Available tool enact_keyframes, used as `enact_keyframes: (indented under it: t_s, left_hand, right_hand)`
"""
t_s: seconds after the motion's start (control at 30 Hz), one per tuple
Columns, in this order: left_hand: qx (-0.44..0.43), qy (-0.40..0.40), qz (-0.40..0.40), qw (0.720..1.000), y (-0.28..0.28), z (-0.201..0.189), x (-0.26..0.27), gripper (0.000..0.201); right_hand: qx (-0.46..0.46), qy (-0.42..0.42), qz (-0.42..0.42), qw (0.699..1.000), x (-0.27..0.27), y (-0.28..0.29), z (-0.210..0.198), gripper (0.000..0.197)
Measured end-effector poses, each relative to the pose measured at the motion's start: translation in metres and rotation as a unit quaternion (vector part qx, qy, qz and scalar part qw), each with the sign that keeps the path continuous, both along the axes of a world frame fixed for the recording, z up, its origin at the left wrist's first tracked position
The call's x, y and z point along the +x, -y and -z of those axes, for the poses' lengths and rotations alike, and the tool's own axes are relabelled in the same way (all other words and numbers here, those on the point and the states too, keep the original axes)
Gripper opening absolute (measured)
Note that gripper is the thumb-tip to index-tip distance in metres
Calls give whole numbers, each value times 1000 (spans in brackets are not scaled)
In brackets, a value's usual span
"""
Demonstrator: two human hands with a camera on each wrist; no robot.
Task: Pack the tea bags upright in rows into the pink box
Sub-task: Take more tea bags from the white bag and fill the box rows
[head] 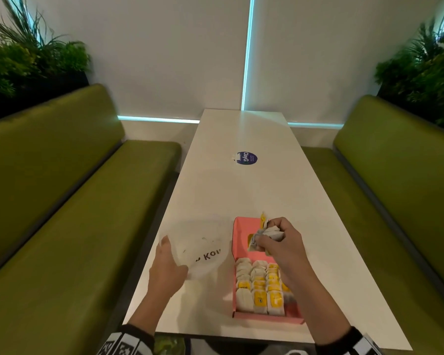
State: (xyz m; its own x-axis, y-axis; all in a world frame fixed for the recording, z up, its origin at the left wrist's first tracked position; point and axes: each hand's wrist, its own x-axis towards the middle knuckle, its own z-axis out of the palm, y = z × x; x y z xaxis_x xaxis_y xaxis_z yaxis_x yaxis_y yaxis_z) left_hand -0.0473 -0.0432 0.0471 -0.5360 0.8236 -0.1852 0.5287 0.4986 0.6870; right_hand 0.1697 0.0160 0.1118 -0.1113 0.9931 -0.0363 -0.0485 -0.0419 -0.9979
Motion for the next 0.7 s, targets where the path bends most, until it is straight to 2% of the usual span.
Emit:
enact_keyframes:
  t_s: [0.1, 0.2, 0.3, 0.4, 0.53, 0.6, 0.7]
  left_hand:
    - [-88, -201, 38, 975, 3, -8, 7, 73]
    - [-126, -306, 61, 942, 2, -16, 15, 66]
    - [-135, -335, 62, 931, -2, -15, 17, 61]
    - [-123, -323, 51, 937, 0, -2, 14, 59]
    - [-109, -307, 87, 942, 11, 26, 20, 64]
    - [-56, -327, 100, 938, 18, 37, 24, 61]
    - [30, -361, 99, 927, 28, 35, 26, 37]
  right_hand:
    - [-7, 8, 1, 1000, -1, 0, 4, 28]
    - [-14, 25, -5, 1000, -5, 1, 8, 26]
    - [-17, 24, -15, 999, -7, 3, 9, 26]
    - [-19, 20, -20, 999, -6, 5, 10, 25]
    - [-29, 22, -15, 999, 2, 5, 13, 26]
    - [-33, 30, -11, 999, 8, 4, 15, 26]
    - [-41, 46, -25, 998, 16, 4, 16, 26]
